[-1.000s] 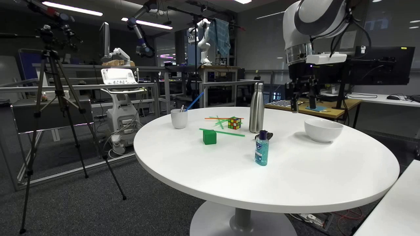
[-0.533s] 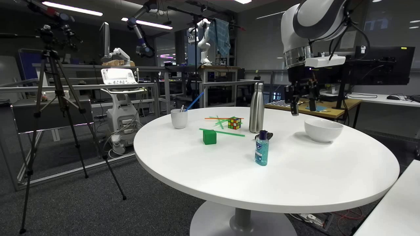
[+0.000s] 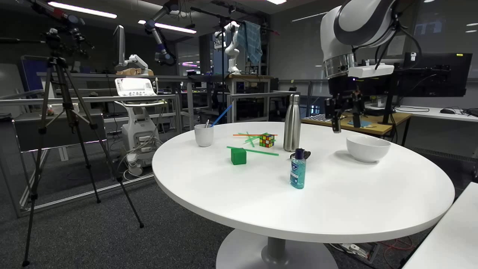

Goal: Push the smaller bottle down

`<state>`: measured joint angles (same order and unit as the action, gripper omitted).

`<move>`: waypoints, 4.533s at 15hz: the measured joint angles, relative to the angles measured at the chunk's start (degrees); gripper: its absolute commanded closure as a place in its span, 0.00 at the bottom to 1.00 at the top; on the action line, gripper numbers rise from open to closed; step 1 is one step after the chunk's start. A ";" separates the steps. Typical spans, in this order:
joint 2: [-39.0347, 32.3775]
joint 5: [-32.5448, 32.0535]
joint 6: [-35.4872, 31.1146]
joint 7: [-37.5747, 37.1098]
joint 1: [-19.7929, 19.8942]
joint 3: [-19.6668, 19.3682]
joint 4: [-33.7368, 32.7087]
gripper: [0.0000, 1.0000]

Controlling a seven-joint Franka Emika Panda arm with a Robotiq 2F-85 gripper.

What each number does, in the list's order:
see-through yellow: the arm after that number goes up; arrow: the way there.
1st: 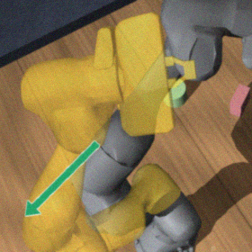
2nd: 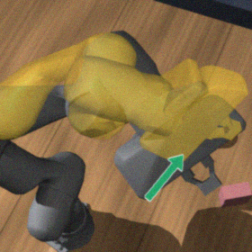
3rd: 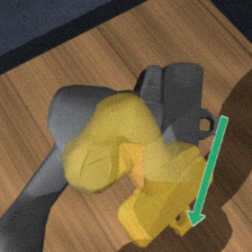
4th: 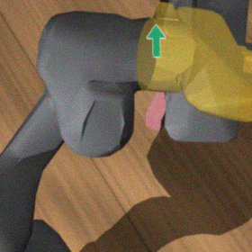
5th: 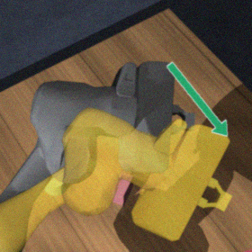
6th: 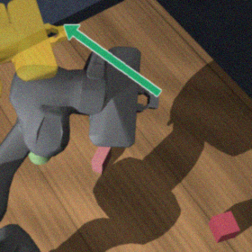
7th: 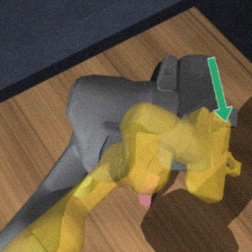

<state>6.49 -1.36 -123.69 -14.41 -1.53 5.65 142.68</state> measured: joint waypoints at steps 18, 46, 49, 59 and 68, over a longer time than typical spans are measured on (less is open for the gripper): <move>-10.67 0.06 -1.06 4.52 -0.97 -1.83 -3.61 0.00; -27.66 -1.48 3.38 4.03 -11.38 1.72 -19.31 0.00; -29.80 -2.18 5.35 3.99 -13.07 2.08 -21.99 0.00; -29.34 -2.42 5.85 4.03 -13.10 1.31 -23.59 0.00; -22.16 -3.35 5.87 4.00 -13.68 3.15 -24.13 0.00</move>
<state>-15.67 -4.71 -117.82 -10.41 -15.22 8.80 118.55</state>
